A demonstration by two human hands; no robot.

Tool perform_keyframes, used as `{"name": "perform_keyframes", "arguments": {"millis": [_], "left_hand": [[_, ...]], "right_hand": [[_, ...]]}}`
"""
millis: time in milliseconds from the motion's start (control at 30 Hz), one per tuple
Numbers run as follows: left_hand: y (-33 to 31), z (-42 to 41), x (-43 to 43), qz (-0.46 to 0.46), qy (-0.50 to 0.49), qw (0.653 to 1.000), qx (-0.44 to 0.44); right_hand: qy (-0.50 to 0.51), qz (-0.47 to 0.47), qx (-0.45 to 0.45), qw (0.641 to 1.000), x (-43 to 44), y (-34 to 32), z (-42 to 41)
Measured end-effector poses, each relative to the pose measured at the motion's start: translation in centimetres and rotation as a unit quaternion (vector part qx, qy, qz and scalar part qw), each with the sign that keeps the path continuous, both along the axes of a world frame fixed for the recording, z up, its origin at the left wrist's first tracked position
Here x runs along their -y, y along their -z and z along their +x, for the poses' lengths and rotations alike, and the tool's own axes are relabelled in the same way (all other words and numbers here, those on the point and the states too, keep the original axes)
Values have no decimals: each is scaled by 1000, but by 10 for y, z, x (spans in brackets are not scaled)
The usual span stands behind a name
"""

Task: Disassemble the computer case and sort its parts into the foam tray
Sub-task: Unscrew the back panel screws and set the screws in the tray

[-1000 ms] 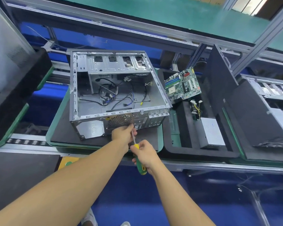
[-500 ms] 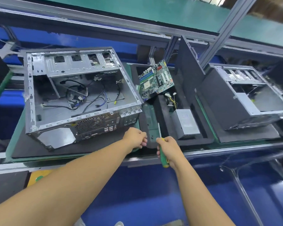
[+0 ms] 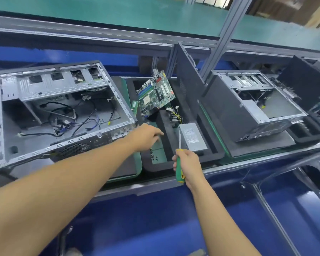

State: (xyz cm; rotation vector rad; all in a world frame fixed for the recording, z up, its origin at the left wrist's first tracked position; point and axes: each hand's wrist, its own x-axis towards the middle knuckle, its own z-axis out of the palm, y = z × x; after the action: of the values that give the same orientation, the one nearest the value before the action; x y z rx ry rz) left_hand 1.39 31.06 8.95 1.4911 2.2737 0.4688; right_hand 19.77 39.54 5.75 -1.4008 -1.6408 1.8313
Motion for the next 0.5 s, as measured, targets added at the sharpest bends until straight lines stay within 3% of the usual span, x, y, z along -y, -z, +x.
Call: {"name": "perform_keyframes", "arguments": {"millis": [133,300,400,500], "left_hand": [[-48,-31,34,4,19,999,-34],[-73,-76,115,39,-42,998,-25],[-71,-104,179,-60,-87,993,49],[-60,-120,229,-190,-83,975,76]], "right_hand": [[-15,-68,-57,996,21,-3,-20],[-106,-84,-165,977,64,0,-40],[-168,-94,-210,959,96,-3,-51],[-237,-50,-180,953,129,-6,-61]]}}
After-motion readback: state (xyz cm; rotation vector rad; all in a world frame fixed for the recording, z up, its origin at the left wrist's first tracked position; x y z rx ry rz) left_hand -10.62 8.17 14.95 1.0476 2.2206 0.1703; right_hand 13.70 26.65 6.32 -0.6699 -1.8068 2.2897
